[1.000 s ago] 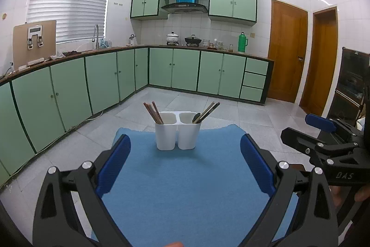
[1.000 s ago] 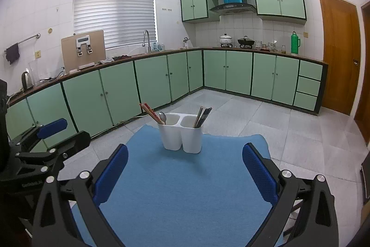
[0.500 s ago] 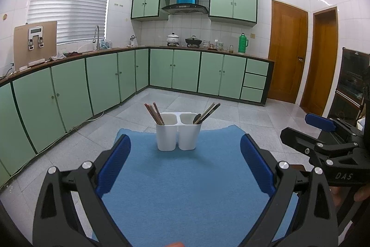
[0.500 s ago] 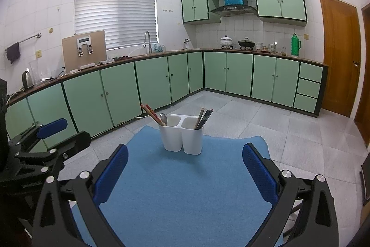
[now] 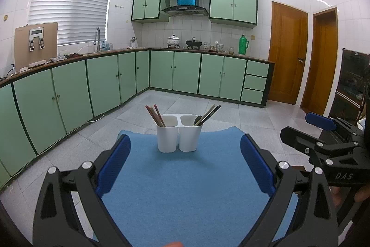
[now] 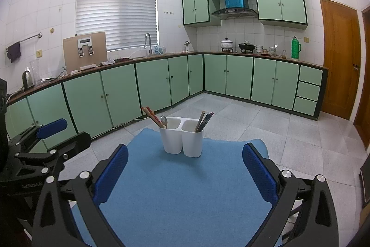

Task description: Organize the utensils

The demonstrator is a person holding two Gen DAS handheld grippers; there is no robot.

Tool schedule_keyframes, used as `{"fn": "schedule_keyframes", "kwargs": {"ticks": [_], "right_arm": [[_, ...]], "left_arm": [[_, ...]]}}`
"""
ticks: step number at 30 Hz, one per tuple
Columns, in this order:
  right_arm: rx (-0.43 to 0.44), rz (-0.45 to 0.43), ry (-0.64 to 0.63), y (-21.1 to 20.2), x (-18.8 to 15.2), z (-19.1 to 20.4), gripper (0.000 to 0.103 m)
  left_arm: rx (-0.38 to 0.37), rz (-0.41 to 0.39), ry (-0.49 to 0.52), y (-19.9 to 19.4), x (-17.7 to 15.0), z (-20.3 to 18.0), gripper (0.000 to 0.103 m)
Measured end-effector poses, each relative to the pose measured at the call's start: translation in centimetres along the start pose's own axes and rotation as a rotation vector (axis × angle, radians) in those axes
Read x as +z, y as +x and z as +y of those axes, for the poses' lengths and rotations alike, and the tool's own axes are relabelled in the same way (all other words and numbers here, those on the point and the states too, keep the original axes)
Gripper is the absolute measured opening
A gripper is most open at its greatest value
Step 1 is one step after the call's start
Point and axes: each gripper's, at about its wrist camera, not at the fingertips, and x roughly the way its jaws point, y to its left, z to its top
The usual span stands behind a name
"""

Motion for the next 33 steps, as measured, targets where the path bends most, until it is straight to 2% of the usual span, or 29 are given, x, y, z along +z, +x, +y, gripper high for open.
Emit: {"fn": "schedule_keyframes", "kwargs": {"ticks": [33], "right_arm": [[0.000, 0.000, -0.001, 0.07, 0.19, -0.05, 0.097]], "left_arm": [[0.001, 0.000, 0.001, -0.28, 0.12, -0.10, 0.093]]}}
